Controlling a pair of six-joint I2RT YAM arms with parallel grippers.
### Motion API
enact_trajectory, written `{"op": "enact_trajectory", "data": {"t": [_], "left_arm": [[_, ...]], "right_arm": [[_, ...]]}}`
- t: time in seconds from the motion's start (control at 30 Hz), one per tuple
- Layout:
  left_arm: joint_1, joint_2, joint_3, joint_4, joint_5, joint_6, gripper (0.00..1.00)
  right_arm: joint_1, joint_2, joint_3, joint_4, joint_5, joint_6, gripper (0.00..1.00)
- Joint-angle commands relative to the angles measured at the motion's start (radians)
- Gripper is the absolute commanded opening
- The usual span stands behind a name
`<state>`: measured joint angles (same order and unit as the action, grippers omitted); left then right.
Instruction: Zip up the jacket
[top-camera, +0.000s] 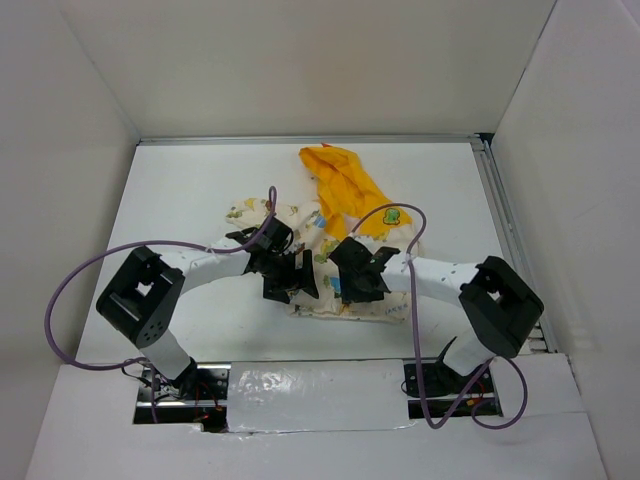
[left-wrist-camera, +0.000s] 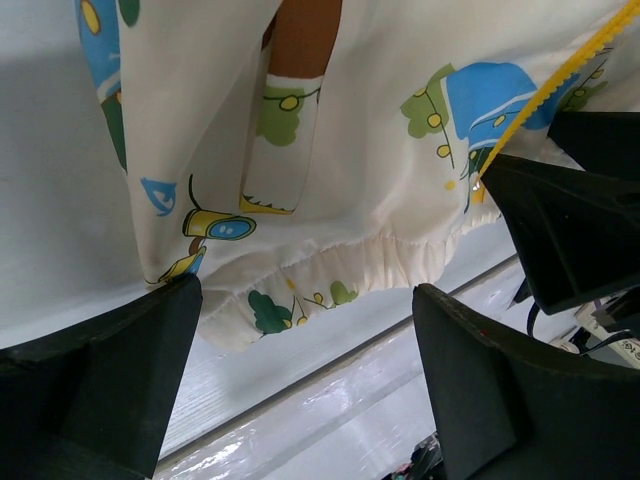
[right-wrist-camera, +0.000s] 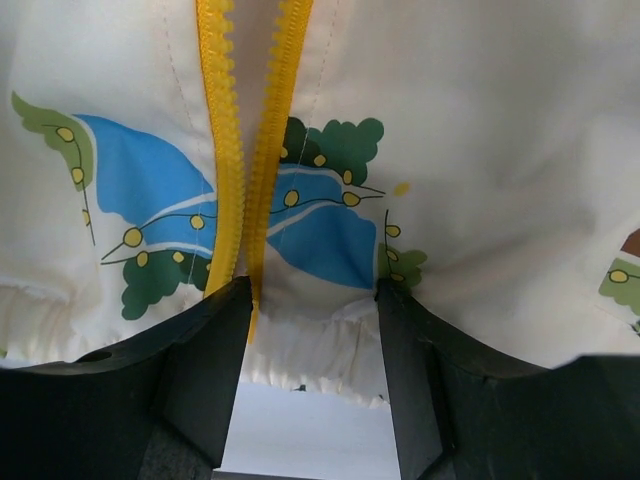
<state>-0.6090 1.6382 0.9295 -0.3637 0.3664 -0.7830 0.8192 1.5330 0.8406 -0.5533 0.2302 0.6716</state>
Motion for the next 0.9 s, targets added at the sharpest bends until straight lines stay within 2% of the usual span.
{"op": "enact_trajectory", "data": {"t": [0.0,0.07,0.23,0.27,0.43,0.5,0.63,0.87], "left_arm": [[-0.006,-0.028,0.002,-0.037,-0.030,-0.010,0.99],[-0.006,-0.029,0.005,-0.038,-0.030,-0.012,0.99],[-0.009,-0.035,0.011,-0.049,-0.043,-0.015,0.99],[-0.009,-0.034,0.011,-0.050,-0.047,-0.015,0.99],[-0.011,-0.047,0.019,-0.072,-0.061,-0.009,0.99],[-0.020,-0.061,0.028,-0.084,-0.076,-0.002,0.99],[-0.087,-0.092,0.080,-0.138,-0.132,0.040,0.99],[-0.225,-0.020,0.227,-0.262,-0.274,0.105,0.99]], "right_arm": [[0.026,0.041,0.011,-0.002,0.053,0.039,0.60],[0.035,0.053,0.017,-0.010,0.083,0.054,0.59],[0.047,0.062,0.014,-0.005,0.092,0.088,0.35],[0.047,0.047,0.014,-0.002,0.090,0.088,0.29],[0.052,-0.065,-0.005,0.006,0.107,0.091,0.20],[0.040,-0.141,-0.024,0.004,0.123,0.098,0.08],[-0.011,-0.310,-0.084,0.070,0.037,0.062,0.07],[-0.124,-0.454,-0.178,0.153,-0.132,0.013,0.07]]}}
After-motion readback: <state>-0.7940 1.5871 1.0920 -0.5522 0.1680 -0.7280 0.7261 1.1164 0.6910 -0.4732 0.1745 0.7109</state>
